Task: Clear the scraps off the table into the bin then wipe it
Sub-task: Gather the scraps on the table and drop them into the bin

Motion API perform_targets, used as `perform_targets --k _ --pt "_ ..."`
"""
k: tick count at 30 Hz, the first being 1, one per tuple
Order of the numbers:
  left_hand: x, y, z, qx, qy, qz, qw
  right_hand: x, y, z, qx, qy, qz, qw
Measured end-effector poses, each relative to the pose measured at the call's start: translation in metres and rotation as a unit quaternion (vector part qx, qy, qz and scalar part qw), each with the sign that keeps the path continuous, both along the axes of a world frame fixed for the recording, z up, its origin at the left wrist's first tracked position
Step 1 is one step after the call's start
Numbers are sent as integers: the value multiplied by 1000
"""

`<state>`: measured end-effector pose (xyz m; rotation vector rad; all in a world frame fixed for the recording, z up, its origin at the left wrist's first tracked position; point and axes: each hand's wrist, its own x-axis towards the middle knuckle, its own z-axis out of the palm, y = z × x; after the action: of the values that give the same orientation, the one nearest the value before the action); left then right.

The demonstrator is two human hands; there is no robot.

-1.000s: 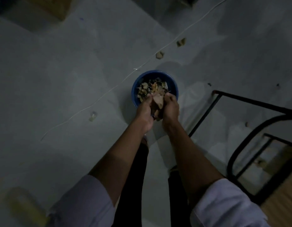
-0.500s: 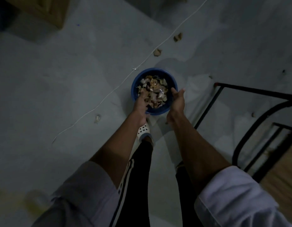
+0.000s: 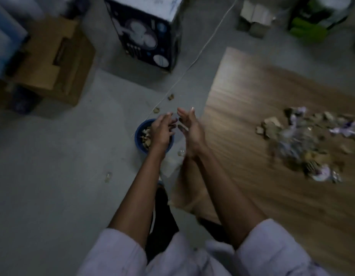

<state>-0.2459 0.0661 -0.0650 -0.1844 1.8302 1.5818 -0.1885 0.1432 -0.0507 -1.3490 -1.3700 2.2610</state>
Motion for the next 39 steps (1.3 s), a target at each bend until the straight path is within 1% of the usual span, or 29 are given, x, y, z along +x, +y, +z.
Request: perform_targets --k 4,6,9,12,16,19,21,24,26,28,30,33,35,37,39 --pt "80 27 66 32 66 -50 996 91 42 43 82 14 5 997" --pt "121 43 81 36 64 -72 995 137 61 57 95 6 7 995" --pt "180 71 90 34 34 -84 995 197 83 74 103 1 -22 994" --pt "226 99 93 32 12 -130 991 245 101 86 113 -4 -63 992" --pt "265 124 94 27 24 -203 978 302 119 87 137 -40 -118 983" --pt "277 136 91 19 44 -251 967 332 129 80 152 -76 -139 976" --pt "281 140 88 5 73 -278 958 346 134 75 154 -90 -163 970" --pt "283 143 79 -43 195 -281 939 359 139 70 162 -110 -199 960" --pt "284 145 71 -64 237 -285 927 367 138 66 180 -111 -225 951" --pt "283 148 64 -77 246 -287 922 372 136 59 204 -117 -239 942" --pt "283 150 57 -101 260 -289 916 378 137 52 221 -138 -230 938" --pt "279 157 51 -131 257 -299 910 385 153 44 273 -202 -214 916" --pt "273 166 43 -118 258 -269 921 390 172 40 299 -241 -212 899" --pt "267 175 33 -110 248 -229 935 394 189 34 294 -249 -211 898" --pt "258 187 20 -108 241 -205 942 398 204 20 289 -256 -185 904"
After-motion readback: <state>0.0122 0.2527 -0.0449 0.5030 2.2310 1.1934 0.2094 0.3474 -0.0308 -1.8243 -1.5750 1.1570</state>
